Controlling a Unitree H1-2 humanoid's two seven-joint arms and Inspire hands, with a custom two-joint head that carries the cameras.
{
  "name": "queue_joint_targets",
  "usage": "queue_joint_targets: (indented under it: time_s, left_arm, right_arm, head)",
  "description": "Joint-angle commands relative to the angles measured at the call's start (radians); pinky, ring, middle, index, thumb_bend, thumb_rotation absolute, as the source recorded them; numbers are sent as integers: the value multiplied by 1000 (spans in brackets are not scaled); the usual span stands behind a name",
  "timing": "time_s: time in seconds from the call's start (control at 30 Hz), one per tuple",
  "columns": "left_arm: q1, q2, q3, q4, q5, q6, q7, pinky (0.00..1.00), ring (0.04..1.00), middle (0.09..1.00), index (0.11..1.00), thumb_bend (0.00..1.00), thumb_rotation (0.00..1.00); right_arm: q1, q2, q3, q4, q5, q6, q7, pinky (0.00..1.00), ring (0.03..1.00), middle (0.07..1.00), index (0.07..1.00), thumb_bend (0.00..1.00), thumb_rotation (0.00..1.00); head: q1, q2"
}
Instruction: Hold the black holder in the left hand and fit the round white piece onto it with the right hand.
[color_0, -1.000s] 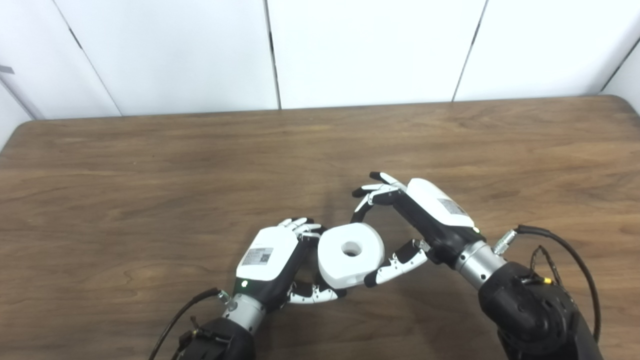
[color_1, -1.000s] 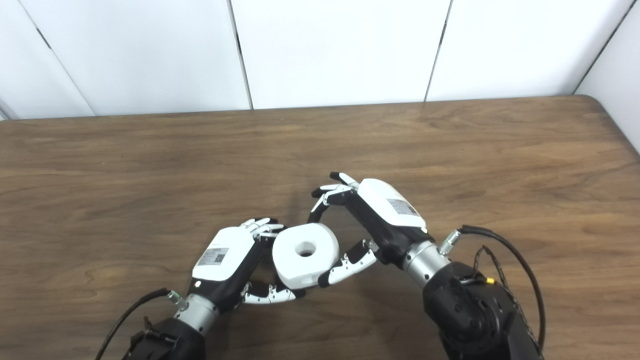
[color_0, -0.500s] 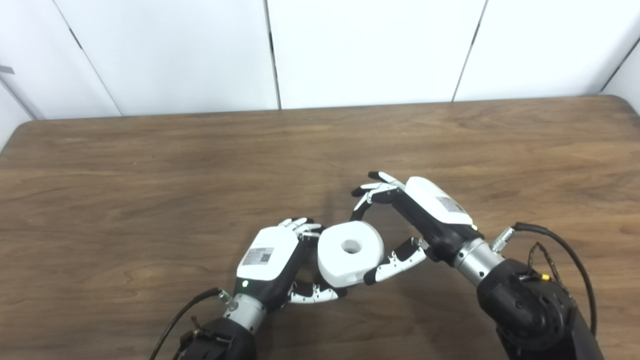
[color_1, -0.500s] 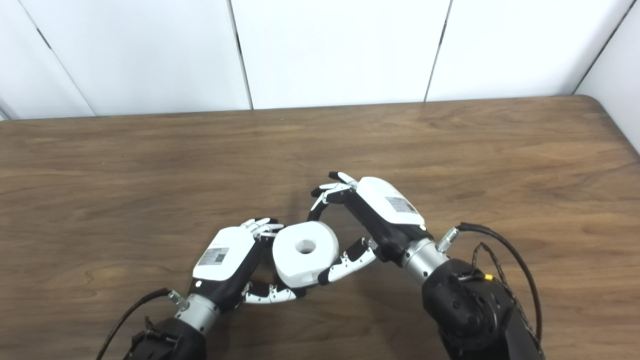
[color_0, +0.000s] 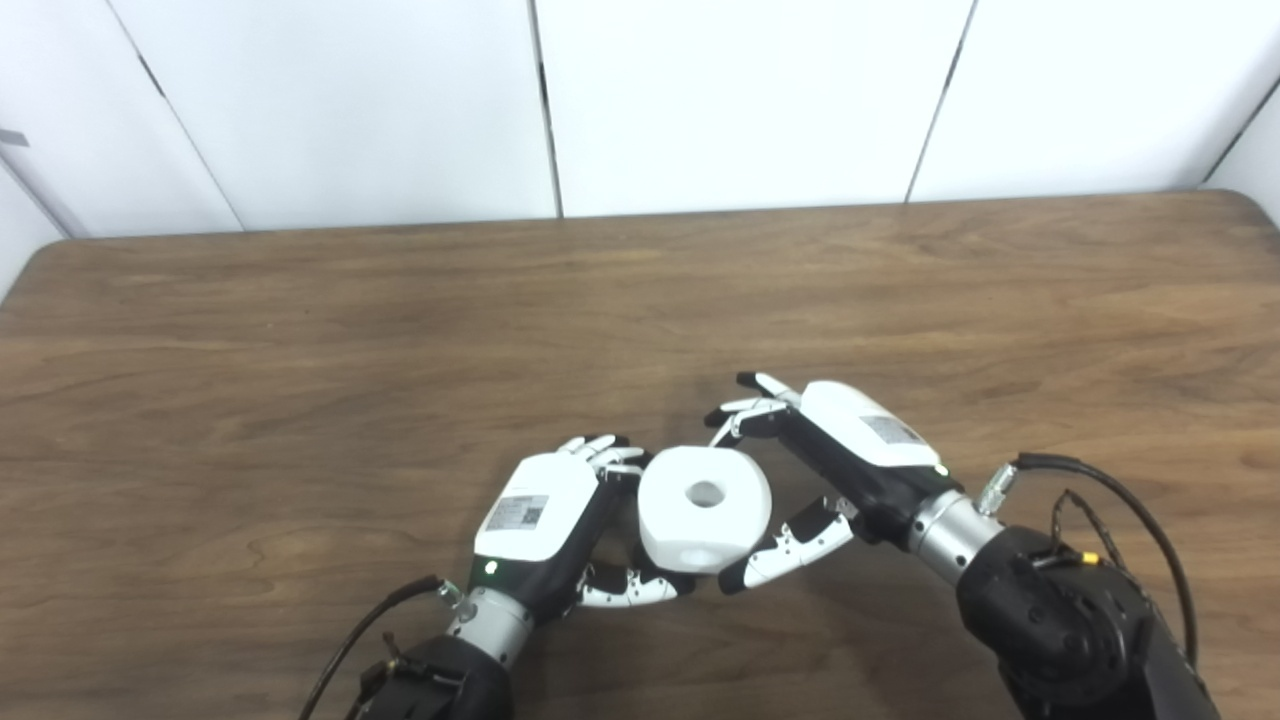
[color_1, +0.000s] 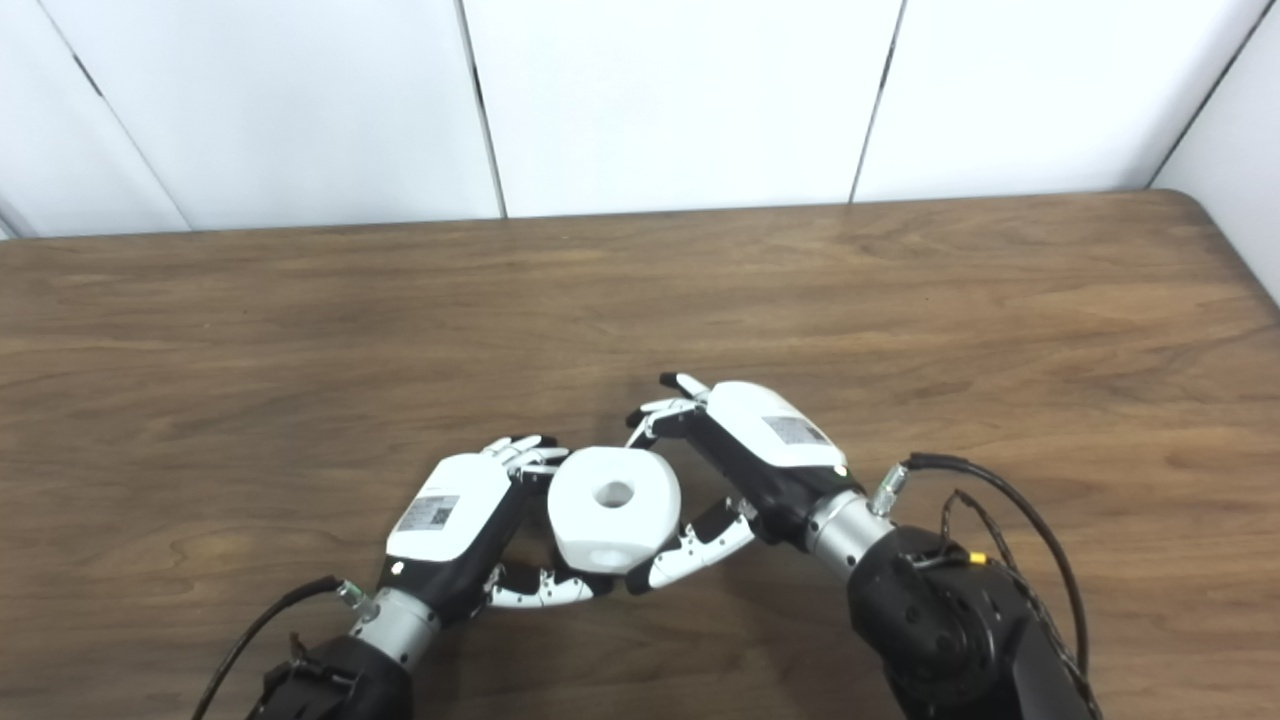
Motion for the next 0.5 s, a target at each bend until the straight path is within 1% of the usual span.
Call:
queue_joint_targets:
  time_s: [0.0, 0.1, 0.23, 0.47]
  left_arm:
    - [18, 1, -22, 10, 7, 2, -49, 906, 895, 810, 487, 522, 58]
    - [19, 1, -21, 10, 4, 2, -48, 908, 897, 811, 486, 522, 58]
    - [18, 2, -21, 12, 6, 4, -50, 906, 897, 811, 486, 522, 58]
    - [17, 2, -19, 18, 5, 1, -44, 905, 894, 807, 486, 523, 58]
  right_arm:
    - [-20, 3, -4, -13, 1, -7, 3, 941, 991, 837, 608, 956, 376]
    - [-18, 7, -6, -11, 5, -9, -1, 948, 991, 840, 622, 989, 434]
    - [-18, 10, -5, -6, 7, -13, -3, 962, 993, 849, 653, 997, 473]
    - [-19, 7, -3, -4, -3, -18, -5, 988, 997, 854, 674, 992, 511]
  head:
    - [-1, 1]
    - [-1, 1]
    - [-2, 0]
    - [-3, -2]
